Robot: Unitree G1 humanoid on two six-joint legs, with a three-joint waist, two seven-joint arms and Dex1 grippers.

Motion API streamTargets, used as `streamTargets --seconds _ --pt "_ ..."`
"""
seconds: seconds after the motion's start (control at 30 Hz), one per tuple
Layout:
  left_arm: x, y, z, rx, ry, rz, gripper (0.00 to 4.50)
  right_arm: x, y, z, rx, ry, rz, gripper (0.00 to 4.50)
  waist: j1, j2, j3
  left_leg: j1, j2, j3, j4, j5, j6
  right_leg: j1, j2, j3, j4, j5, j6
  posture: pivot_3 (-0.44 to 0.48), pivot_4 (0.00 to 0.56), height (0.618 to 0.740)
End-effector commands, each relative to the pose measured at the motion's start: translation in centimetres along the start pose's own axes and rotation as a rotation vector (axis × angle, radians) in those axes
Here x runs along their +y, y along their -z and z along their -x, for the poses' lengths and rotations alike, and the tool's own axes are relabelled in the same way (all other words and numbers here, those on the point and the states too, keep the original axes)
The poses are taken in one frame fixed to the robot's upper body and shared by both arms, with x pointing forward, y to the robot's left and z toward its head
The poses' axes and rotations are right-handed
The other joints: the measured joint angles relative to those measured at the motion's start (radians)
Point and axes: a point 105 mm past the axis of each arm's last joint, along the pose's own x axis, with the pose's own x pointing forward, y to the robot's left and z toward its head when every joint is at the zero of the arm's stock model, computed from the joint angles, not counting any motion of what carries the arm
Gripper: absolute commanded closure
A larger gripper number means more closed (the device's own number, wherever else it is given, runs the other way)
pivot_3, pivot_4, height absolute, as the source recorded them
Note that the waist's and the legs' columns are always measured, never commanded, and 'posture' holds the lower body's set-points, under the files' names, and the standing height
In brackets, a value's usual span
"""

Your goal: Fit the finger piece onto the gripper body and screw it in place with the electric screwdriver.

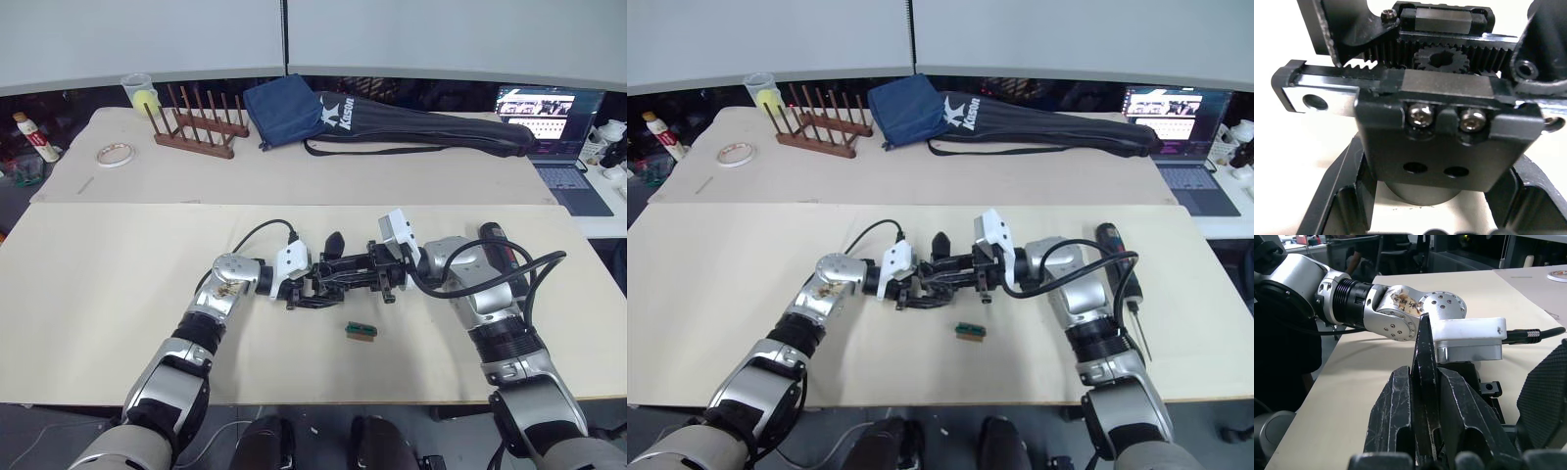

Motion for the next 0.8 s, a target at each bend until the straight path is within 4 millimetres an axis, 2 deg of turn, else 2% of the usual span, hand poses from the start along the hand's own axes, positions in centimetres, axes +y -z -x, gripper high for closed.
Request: streamTargets --seconds 0.03,0.3,0.53,0.67,0.8 --pt "0.0 -1.0 -0.1 -0.023 0.007 -0.049 2.14 -0.1 1.5 0.0 0.027 0.026 -0.057 4.19 0.000 0.000 0.000 0.000 0.000 0.000 0.000 0.000 0.000 0.000 0.000 0.000 0.000 0.000 0.000 0.000 0.150 0.740" --pt "-0.1 -1.0 0.1 -0.023 0.003 -0.051 2.14 0.5 3.0 0.5 0.034 0.050 -0.104 4.19 -0.004 0.000 0.000 0.007 0.001 -0.001 -0.001 0.000 0.000 0.007 0.000 0.000 -0.001 0.000 0.000 0.000 0.150 0.740" --pt "0.1 -1.0 0.3 -0.015 -0.002 -0.055 2.14 0.7 4.4 0.2 0.073 -0.046 -0.163 4.19 -0.005 0.000 0.000 0.008 0.001 -0.001 -0.001 0.000 0.000 0.008 0.000 -0.001 -0.002 0.000 0.000 0.000 0.150 0.740" --pt "0.1 -1.0 0.3 -0.012 -0.003 -0.060 2.14 0.2 5.3 0.3 0.085 0.006 -0.130 4.19 -0.009 0.001 -0.001 0.009 0.002 -0.001 -0.001 0.000 0.000 0.009 0.000 -0.001 -0.002 0.000 0.000 0.000 0.150 0.740" --pt "0.0 -1.0 0.2 -0.010 0.000 -0.064 2.14 0.9 6.2 0.9 0.096 0.017 -0.165 4.19 -0.012 0.001 -0.002 0.009 0.002 -0.001 -0.001 0.000 0.000 0.009 0.000 -0.001 -0.001 0.000 0.000 0.000 0.150 0.740"
